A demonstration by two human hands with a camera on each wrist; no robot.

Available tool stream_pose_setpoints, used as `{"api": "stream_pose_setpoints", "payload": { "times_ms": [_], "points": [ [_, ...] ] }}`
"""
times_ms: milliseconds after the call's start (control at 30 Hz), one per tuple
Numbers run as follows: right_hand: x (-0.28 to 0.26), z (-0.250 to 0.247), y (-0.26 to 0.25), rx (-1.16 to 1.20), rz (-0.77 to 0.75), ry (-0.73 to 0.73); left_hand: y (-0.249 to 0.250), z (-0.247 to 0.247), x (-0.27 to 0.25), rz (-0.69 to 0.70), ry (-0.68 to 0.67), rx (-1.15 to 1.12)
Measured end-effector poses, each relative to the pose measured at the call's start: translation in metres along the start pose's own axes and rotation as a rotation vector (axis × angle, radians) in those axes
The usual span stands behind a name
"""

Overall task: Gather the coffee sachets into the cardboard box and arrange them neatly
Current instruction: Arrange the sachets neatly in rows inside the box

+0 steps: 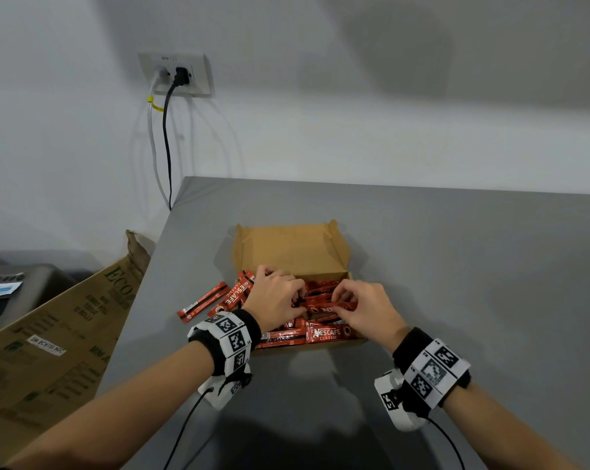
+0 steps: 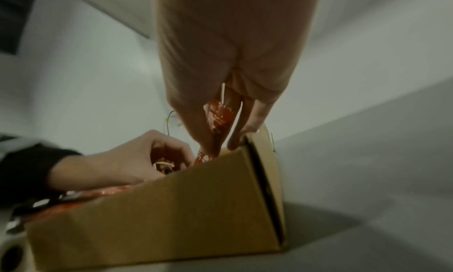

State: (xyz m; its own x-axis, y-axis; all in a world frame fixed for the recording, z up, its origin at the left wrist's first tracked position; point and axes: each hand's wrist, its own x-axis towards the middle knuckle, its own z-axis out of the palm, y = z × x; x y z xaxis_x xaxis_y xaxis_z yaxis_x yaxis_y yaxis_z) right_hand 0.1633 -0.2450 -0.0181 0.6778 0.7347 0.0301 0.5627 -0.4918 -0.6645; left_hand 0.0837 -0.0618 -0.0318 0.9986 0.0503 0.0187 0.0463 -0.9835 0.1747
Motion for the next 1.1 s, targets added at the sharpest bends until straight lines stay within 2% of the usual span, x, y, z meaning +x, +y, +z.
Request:
{"api": "stream_pose_setpoints", "payload": {
  "times_ms": [167,367,600,767,833,967,1100],
  "points": [
    [0.002,-0.009,0.001,0.131,0.103,0.083,0.0,0.001,0.0,-0.001,0.013,-0.021],
    [0.0,-0.013,-0.002,0.347,0.124,0.126,0.0,0.001,0.0,-0.006,0.002,-0.021],
    [-0.001,-0.01,0.0,0.373,0.114,0.071,0.0,0.001,0.0,-0.007,0.004,-0.016],
    [0.002,-0.018,-0.002,0.507,0.164,0.204,0.0,0.002,0.001,-0.008,-0.007,-0.007],
    [0.003,-0.022,-0.002,0.462,0.129,0.225,0.0,0.002,0.001,-0.008,-0.008,-0.009],
    [-0.001,-0.014,-0.006,0.182,-0.041,0.051,0.0,0.002,0.001,-0.006,-0.014,0.022],
    [0.005,-0.004,-0.008,-0.121,-0.25,-0.056,0.001,0.002,0.001,-0.002,0.005,0.018]
  ]
}}
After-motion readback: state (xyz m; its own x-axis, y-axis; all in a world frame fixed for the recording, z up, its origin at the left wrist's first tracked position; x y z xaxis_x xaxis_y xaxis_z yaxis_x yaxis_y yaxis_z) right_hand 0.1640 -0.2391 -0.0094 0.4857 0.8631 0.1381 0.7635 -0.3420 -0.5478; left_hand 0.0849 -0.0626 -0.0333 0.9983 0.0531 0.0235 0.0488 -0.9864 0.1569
